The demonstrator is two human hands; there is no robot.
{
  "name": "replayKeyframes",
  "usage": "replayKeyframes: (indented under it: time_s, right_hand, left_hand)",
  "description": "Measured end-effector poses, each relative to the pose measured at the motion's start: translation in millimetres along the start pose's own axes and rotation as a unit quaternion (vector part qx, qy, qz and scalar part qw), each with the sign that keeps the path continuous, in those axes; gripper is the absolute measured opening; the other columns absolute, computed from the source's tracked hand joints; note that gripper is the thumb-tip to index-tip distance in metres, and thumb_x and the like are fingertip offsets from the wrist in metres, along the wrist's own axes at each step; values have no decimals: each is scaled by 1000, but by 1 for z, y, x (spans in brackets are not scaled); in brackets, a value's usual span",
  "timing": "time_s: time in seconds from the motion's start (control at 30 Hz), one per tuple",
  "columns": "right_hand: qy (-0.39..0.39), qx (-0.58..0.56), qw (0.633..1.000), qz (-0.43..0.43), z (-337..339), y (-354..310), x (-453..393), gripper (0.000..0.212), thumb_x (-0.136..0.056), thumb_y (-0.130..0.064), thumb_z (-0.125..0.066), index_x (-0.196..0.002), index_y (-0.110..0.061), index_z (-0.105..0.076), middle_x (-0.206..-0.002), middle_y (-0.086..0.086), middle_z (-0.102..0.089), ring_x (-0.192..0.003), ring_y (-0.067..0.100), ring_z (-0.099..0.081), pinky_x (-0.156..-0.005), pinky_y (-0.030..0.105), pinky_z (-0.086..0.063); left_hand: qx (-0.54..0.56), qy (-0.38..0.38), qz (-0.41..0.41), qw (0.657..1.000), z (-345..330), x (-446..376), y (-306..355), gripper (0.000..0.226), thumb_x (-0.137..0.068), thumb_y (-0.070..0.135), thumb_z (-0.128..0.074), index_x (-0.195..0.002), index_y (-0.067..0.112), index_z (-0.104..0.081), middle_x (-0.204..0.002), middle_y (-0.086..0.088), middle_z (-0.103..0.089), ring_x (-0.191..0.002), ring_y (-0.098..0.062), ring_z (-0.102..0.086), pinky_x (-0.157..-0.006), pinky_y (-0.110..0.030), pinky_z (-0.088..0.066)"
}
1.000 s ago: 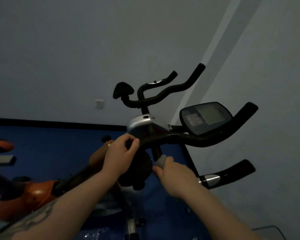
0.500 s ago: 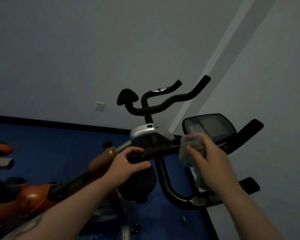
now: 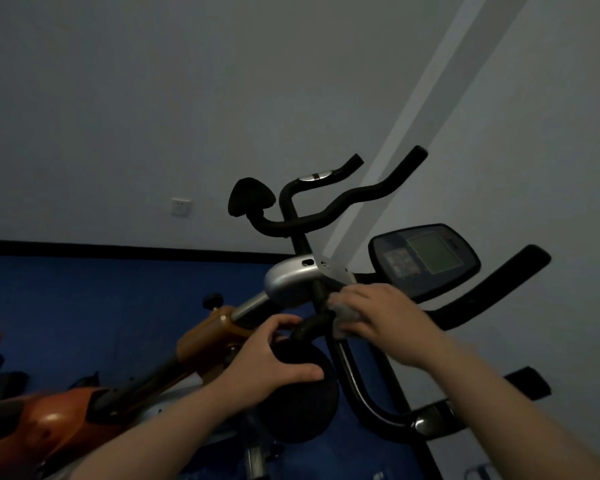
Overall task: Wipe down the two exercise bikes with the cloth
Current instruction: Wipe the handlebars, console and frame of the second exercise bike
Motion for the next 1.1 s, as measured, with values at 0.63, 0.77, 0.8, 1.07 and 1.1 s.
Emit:
replayKeyframes:
  time_s: [0.63, 0.77, 0.8, 1.07, 1.1]
  right_hand:
    - [6, -104, 994, 16, -10, -42, -31, 27, -82, -66, -43, -98, -44, -40, -97, -19, -47, -92, 1, -40, -77, 25, -28]
    - [-6, -86, 996, -9, -6, -19, -34, 23, -90, -57, -44, -104, -41, -36, -95, -20, -42, -91, -5, -35, -81, 25, -23]
    - [12, -87, 996, -25, -3, -14, -34, 21, -91, -53, -48, -102, -40, -36, -93, -19, -41, -89, 0, -36, -81, 27, -25]
    - [-36, -33, 997, 58, -7, -54, -60, 16, -89, -46, -59, -101, -35, -59, -94, -18, -51, -100, 10, -50, -88, 35, -35]
    - [-34, -44, 998, 29, 0, -39, -60, 14, -89, -45, -60, -99, -35, -62, -93, -18, -53, -99, 10, -52, -87, 35, -37]
  left_hand:
    - [-96, 77, 66, 990, 9, 6, -17, 88, -22, 93, -64, -92, 40, -60, -94, 20, -64, -87, 6, -59, -75, -21, -51]
    - [-80, 80, 78, 990, 9, 7, -20, 85, -21, 91, -66, -90, 41, -61, -92, 19, -65, -85, 7, -60, -73, -19, -52]
    - [-78, 84, 79, 990, 9, 8, -20, 85, -21, 91, -67, -90, 41, -60, -91, 20, -65, -84, 7, -60, -73, -19, -52]
    - [-82, 93, 95, 988, 11, 10, -23, 85, -20, 92, -67, -89, 42, -61, -87, 21, -66, -80, 9, -60, -66, -17, -51]
    - [-75, 95, 103, 987, 11, 11, -25, 85, -19, 91, -68, -86, 41, -62, -85, 21, -66, -77, 10, -60, -66, -18, -53]
Point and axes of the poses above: each hand's wrist, its own x-axis away from the middle knuckle, its own z-axis out of the back of the hand, y = z × x, the point moved 9 cm from there along -x, towards the middle knuckle
